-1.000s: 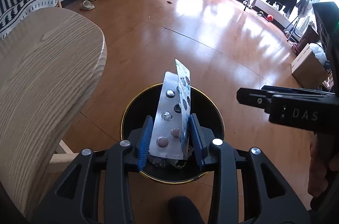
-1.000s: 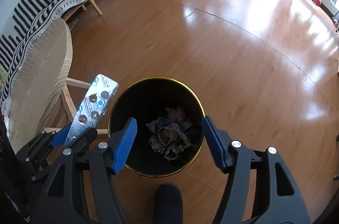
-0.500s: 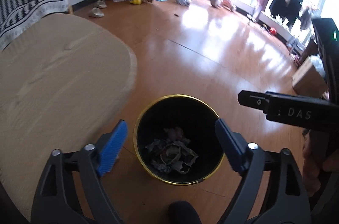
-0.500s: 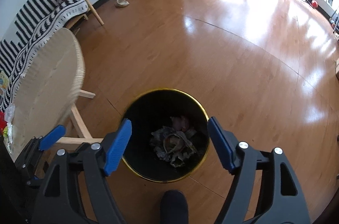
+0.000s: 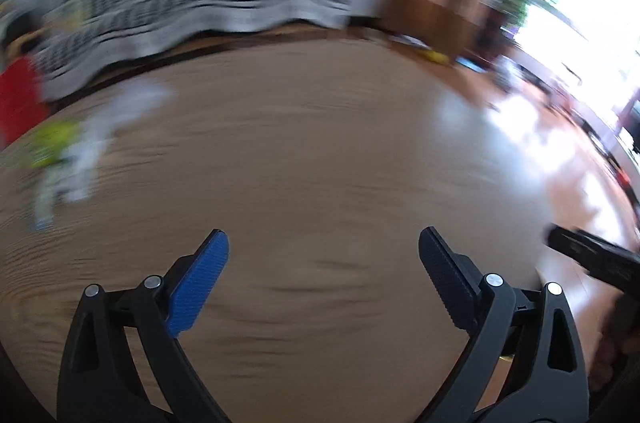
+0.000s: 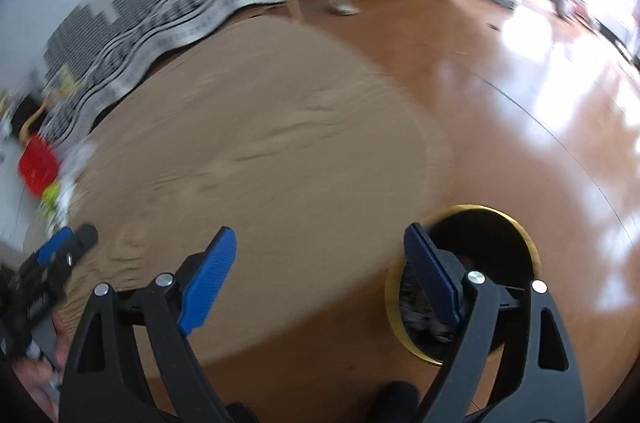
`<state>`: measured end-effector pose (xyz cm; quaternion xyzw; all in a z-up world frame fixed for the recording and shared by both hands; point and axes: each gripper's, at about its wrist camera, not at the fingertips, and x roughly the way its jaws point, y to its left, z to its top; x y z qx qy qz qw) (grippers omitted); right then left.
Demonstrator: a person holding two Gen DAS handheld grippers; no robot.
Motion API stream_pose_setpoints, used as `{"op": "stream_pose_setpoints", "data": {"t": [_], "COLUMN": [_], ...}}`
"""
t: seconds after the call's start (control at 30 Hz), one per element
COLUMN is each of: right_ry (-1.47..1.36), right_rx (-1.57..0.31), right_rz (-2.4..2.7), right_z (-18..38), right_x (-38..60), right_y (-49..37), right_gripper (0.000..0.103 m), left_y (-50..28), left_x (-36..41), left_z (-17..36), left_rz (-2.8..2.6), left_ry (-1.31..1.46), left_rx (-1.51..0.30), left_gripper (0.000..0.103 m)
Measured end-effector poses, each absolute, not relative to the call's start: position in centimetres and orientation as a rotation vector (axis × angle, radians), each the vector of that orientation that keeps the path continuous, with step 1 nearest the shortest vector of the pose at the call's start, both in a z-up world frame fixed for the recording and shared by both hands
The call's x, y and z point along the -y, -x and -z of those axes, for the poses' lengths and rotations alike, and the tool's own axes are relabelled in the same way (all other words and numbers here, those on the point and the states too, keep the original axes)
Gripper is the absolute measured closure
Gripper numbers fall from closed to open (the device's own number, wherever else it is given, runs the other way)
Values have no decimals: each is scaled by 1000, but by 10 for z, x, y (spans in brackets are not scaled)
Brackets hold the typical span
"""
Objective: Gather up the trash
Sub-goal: 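Grasp the green tube with left tool while right tool grasps white tissue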
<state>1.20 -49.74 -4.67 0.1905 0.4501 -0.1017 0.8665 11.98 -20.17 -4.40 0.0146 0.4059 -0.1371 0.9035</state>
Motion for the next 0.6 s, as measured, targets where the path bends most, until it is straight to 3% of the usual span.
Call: {"op": "stream_pose_setpoints", "data": {"t": [0.3,0.5,0.6], "right_ry": [-232,-153,-131], "right_rx": [-976,-998,-998], "right_rz": [-37,-124,-150], "right_z": [42,52,57], "right_x": [346,283,264], "right_y": [-82,-110,-124], "right_gripper": [20,20,20], "left_y": [-169,-196,-205], "left_x": [-9,-61,-55], "left_z": [50,67,73], "left_rz": [-106,-105,-62], "left_ry": [65,143,130], "left_rx": [-819,-855,-861], "left_gripper": [10,11,20]}}
